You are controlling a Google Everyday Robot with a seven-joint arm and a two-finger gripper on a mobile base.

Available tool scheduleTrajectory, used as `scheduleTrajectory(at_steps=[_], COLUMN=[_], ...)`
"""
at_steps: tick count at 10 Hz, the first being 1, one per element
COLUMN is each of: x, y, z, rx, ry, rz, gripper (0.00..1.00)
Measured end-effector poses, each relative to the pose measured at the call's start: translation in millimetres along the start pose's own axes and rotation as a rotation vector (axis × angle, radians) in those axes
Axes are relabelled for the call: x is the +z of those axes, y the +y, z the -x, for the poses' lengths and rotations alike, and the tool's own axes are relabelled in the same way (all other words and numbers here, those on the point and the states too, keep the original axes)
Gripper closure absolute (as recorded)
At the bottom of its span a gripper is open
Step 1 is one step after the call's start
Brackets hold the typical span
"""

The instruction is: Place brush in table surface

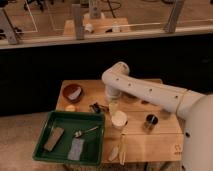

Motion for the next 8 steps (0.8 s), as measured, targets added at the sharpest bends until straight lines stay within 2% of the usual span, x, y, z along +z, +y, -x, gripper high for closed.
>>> scheduleTrajectory(at_steps=[3,6,8], x=[9,13,3], y=[-4,-8,-11], z=[0,-3,-27], rx=[-0.009,0.007,0.041], ry=[-0.047,-0.021,0.009], rz=[-0.003,0.007,0.002], gripper=[0.20,0.20,0.20])
